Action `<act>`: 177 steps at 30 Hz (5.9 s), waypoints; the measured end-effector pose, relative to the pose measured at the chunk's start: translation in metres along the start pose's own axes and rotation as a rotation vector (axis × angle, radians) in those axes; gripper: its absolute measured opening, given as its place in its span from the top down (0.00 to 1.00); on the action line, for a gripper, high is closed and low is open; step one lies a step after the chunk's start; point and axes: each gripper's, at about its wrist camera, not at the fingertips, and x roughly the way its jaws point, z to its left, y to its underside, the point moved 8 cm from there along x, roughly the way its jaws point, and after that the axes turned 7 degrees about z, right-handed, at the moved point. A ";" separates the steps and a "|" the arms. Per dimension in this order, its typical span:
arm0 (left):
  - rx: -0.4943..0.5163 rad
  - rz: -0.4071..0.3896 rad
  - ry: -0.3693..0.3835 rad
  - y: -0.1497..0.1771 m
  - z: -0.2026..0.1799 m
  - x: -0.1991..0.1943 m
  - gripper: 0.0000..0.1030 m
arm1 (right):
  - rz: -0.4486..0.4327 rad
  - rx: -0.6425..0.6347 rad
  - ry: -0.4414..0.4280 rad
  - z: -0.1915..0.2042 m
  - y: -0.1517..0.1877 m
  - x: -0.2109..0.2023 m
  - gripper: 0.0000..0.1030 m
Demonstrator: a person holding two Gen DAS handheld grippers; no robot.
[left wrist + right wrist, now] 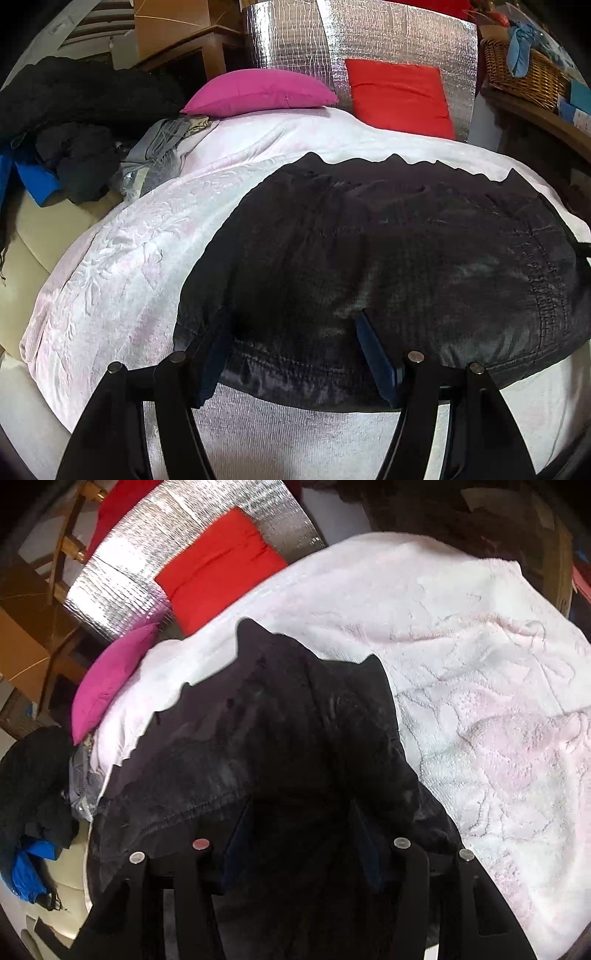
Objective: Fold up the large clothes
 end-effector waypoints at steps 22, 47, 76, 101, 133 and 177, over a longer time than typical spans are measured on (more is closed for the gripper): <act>-0.112 0.073 0.025 -0.029 0.040 0.026 0.20 | -0.008 0.077 -0.167 -0.014 0.003 -0.021 0.46; -0.081 -0.047 0.008 -0.014 0.028 -0.092 0.14 | -0.242 -0.329 0.113 0.062 0.094 -0.102 0.43; -0.050 -0.570 -0.078 -0.005 0.034 -0.411 0.00 | -0.522 -0.502 0.132 0.191 0.226 -0.345 0.27; -0.037 -0.597 -0.079 0.011 0.033 -0.431 0.00 | -0.531 -0.524 0.183 0.196 0.244 -0.359 0.27; -0.010 -0.563 -0.068 0.021 0.026 -0.421 0.00 | -0.528 -0.507 0.185 0.189 0.244 -0.354 0.27; -0.003 -0.536 -0.065 0.023 0.025 -0.411 0.00 | -0.514 -0.520 0.177 0.187 0.240 -0.347 0.27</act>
